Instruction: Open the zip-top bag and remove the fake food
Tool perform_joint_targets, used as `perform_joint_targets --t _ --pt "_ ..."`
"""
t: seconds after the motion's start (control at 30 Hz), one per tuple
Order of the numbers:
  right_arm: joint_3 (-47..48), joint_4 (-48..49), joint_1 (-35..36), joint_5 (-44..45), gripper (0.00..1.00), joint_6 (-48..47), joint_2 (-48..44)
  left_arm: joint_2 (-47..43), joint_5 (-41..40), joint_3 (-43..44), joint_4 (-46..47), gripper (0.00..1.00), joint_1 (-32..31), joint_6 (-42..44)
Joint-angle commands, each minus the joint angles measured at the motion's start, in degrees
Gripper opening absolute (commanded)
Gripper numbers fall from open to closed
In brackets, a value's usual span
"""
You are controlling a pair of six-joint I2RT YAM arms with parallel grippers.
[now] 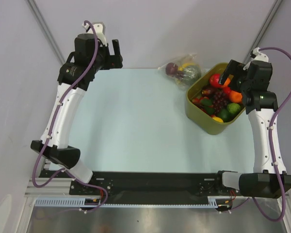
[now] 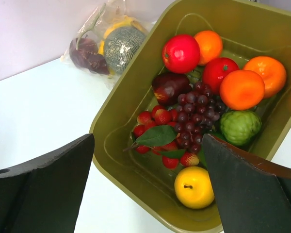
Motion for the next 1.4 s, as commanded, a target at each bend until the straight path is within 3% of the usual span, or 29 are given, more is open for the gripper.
perform_joint_targets --t 0.0,0.33,0.57,0.7,0.93,1.13,1.37 --pt "-0.2 3.0 -0.2 0.3 1.0 1.0 -2.0 1.0 -1.4 2.9 -0.5 1.0 0.0 2.0" --pt "0.3 0.2 -0.2 0.5 1.0 0.3 -3.4 2.7 0.2 2.8 0.0 1.0 0.0 1.6" --pt "0.5 -1.5 -0.2 0.5 1.0 -0.2 -3.8 8.7 5.9 1.5 4.9 1.0 0.0 -6.7" --pt "0.0 -0.9 -0.2 -0.1 1.0 0.3 -3.4 13.4 11.2 -1.0 12.7 1.0 -0.2 -12.1" --pt "-0.9 4.4 0.2 -5.0 1.0 0.3 0.5 26.7 15.5 8.8 16.9 1.0 -4.4 -18.9" --pt "5.7 9.1 2.4 -8.8 0.99 -2.0 12.0 27.7 15.9 8.8 18.8 1.0 -5.7 -19.2" --pt "20.2 10.2 10.6 -6.8 0.98 -8.7 30.1 23.2 11.9 5.8 14.4 1.0 -5.5 -11.4"
